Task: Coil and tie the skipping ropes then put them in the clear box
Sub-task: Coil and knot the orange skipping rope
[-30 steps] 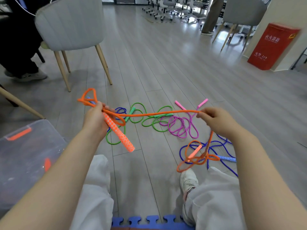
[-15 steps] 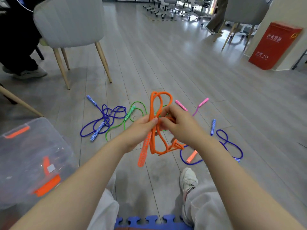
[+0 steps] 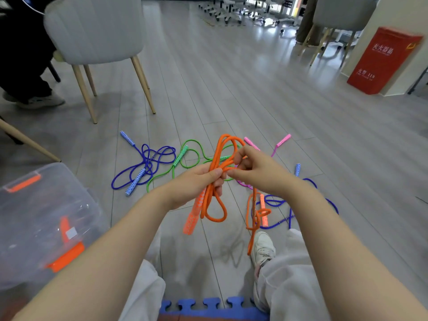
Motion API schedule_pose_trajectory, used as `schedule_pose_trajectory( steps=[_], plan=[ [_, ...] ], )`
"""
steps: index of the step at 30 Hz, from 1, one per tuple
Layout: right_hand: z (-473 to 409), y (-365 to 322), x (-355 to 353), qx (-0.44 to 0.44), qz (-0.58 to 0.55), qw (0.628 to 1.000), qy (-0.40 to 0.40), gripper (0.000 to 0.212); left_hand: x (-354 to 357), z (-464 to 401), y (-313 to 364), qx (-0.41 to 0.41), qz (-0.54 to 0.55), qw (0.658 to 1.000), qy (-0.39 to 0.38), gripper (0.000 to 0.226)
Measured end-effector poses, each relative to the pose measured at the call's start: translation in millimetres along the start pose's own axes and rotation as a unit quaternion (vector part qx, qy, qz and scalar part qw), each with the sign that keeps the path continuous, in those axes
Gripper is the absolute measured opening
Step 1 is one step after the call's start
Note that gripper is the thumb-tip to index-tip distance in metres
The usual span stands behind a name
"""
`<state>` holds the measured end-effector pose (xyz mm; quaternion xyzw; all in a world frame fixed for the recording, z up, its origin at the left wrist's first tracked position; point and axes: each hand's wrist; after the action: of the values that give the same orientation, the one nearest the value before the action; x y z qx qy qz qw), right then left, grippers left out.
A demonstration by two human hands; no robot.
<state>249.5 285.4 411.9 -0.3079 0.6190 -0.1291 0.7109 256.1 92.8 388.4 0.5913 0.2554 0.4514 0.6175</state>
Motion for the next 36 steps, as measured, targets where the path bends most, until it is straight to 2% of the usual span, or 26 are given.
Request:
schedule_pose_trajectory(
  steps=[5,13,15,17,21,26,30,32,34,36],
  plan=[
    [-1.5,14.9,-12.6,0.046,0.007,0.999,-0.025,0.009,-15.0,-1.2,8.9,0.069,0.125,0.988,0.063,0.022],
    [3.9,32.9,-27.0,0.088,0.034,0.995,-0.031,0.003,-42.4,2.1,25.4,0.172,0.286,0.929,0.162,0.024],
    [3.9,33.5,-28.2,0.089,0.05,0.995,-0.018,0.007,-46.8,0.6,24.8,0.179,0.279,0.922,0.201,0.025],
    [3.3,32.1,-28.8,0.09,0.057,0.994,0.029,0.012,-48.9,-1.8,21.1,0.171,0.266,0.919,0.235,0.026],
    [1.7,23.2,-28.8,0.105,-0.04,0.987,0.115,0.017,-40.2,-6.0,11.0,0.126,0.18,0.937,0.271,0.024],
    [2.1,10.2,-28.2,0.128,-0.211,0.961,0.123,0.013,-20.1,-4.8,3.4,0.079,0.03,0.976,0.2,0.021],
    [-1.4,-3.3,-18.6,0.118,-0.292,0.94,0.133,0.014,1.6,-0.3,-0.1,0.057,-0.053,0.988,0.137,0.023],
    [-2.0,-9.8,-14.0,0.111,-0.296,0.941,0.123,0.013,9.6,0.5,-0.7,0.063,-0.061,0.99,0.114,0.025],
    [-0.4,-18.0,-10.7,0.096,-0.36,0.925,0.067,0.014,14.4,0.8,0.4,0.065,-0.04,0.99,0.115,0.025],
    [0.0,-18.8,-11.8,0.1,-0.352,0.927,0.08,0.015,16.6,0.7,2.3,0.065,-0.025,0.989,0.129,0.027]
  ],
)
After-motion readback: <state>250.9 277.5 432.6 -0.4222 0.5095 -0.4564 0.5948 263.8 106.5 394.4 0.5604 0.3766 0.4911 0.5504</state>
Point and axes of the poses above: each hand's wrist, its own z-axis away from the middle knuckle, its own x-axis out of the palm, y = z × x, and after that the axes turned 15 degrees about z, right-handed
